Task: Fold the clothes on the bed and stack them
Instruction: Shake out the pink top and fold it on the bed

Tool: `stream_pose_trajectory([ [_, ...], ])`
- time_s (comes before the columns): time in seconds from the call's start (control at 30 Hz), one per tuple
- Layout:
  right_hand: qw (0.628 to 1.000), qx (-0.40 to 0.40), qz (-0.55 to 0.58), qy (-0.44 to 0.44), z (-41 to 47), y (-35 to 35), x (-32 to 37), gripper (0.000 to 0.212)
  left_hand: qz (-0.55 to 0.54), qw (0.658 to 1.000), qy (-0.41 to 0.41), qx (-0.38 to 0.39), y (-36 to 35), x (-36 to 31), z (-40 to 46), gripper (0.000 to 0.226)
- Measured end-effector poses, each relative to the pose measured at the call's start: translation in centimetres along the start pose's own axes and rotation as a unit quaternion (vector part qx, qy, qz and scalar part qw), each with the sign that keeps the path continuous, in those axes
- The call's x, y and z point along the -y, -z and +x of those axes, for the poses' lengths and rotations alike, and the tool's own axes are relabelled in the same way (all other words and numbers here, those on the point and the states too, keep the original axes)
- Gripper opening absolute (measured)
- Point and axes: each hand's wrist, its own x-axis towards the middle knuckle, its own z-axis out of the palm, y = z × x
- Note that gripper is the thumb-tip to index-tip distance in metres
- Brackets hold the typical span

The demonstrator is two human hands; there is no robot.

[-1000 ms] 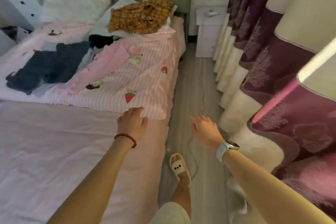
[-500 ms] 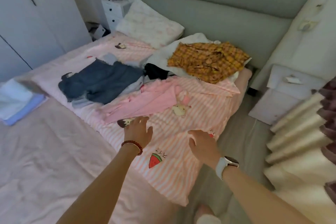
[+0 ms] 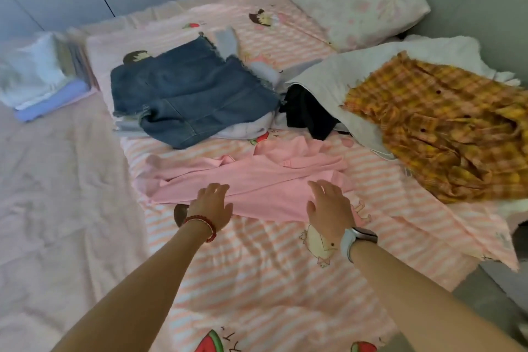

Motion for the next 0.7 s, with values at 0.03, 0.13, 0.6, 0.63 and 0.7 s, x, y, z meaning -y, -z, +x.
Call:
stream_pose_trajectory([
  [0.03, 1.000, -0.004, -0.015, 0.007, 1.9, -0.4, -0.6, 0.051, 0.015, 1.000, -0.003, 0.004, -0.7, -0.3, 1.5, 0.053],
  [0.13, 0.998, -0.012, -0.057, 0.021, 7.1, -1.5, -2.1, 0.061, 0.085, 0.996, -0.021, -0.008, -2.6, -0.6, 5.6, 0.067],
  [0.6, 0.970, 0.017, 0.194, 0.144, -3.5, -6.9, 0.5, 0.027, -0.093, 0.993, -0.072, 0.010, -5.1, 4.4, -3.2, 0.019],
  [0.63, 0.967, 0.036, 0.201, 0.153, -5.2, -7.5, 0.9, 0.030, -0.084, 0.995, -0.051, 0.035, -5.4, 5.2, -4.5, 0.023],
  [0.7, 0.962, 0.060, 0.214, 0.157, -7.8, -8.6, 1.2, 0.036, -0.055, 0.995, -0.032, 0.076, -6.0, 6.4, -6.3, 0.035],
])
